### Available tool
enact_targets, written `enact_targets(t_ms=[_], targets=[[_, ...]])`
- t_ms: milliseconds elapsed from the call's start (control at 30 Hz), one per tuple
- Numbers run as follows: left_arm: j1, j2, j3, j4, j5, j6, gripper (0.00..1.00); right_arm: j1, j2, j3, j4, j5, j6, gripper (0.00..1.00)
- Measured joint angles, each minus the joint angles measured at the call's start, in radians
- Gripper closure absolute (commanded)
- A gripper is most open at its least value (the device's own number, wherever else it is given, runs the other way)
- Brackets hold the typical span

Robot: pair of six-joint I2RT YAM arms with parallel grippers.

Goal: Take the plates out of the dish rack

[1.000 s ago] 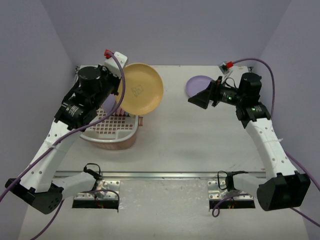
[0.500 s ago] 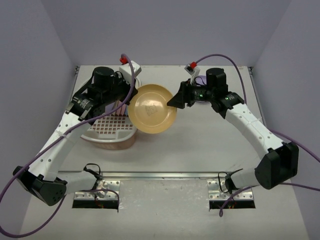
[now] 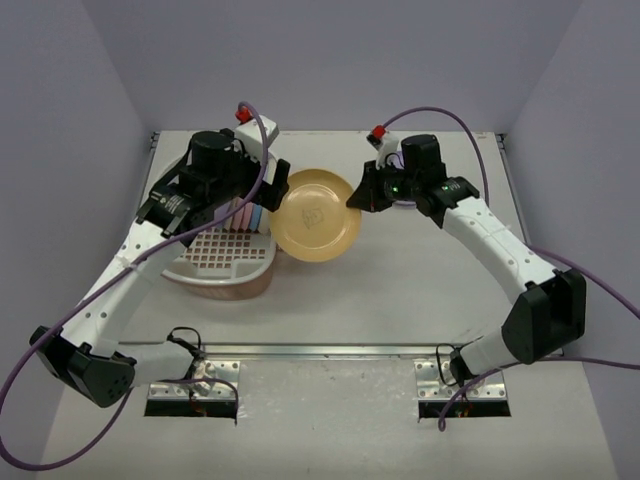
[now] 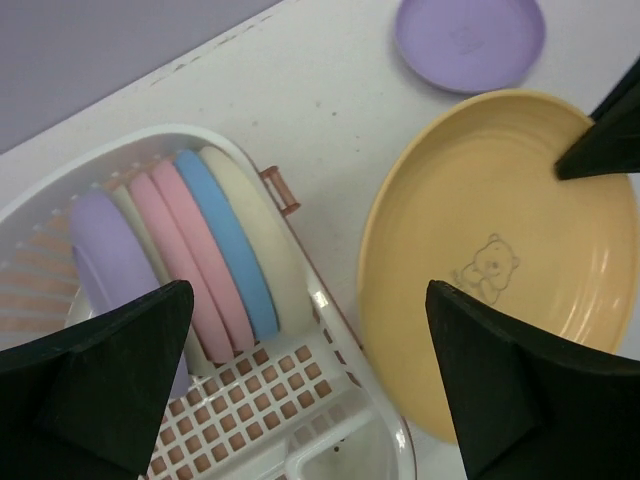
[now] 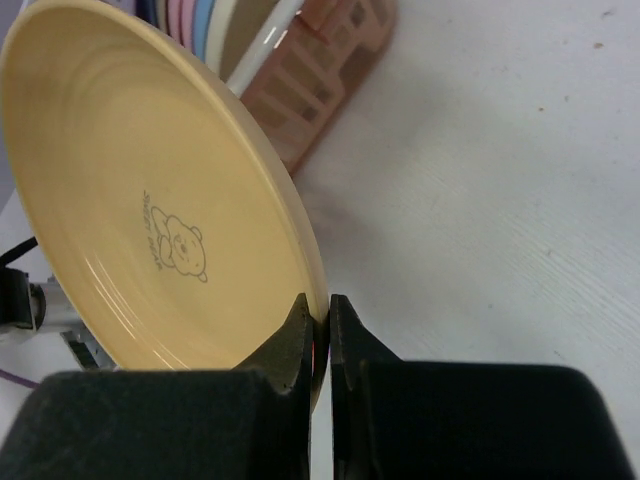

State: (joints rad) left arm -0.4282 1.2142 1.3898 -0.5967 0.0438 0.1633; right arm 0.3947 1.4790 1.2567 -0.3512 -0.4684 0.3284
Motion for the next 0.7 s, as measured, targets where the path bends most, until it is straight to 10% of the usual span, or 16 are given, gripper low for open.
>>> enact_targets(t_ms=[433, 700], targets=[[0.192, 0.057, 0.103, -0.004, -0.174, -0.172, 0.00, -0.482, 0.357, 0.282, -0.072, 0.182, 0.065, 1.00], [0.192, 0.013, 0.043, 0.025, -0.231, -0.199, 0.00, -0.563, 0.594, 0.444, -0.109, 0.250, 0.135, 1.00]])
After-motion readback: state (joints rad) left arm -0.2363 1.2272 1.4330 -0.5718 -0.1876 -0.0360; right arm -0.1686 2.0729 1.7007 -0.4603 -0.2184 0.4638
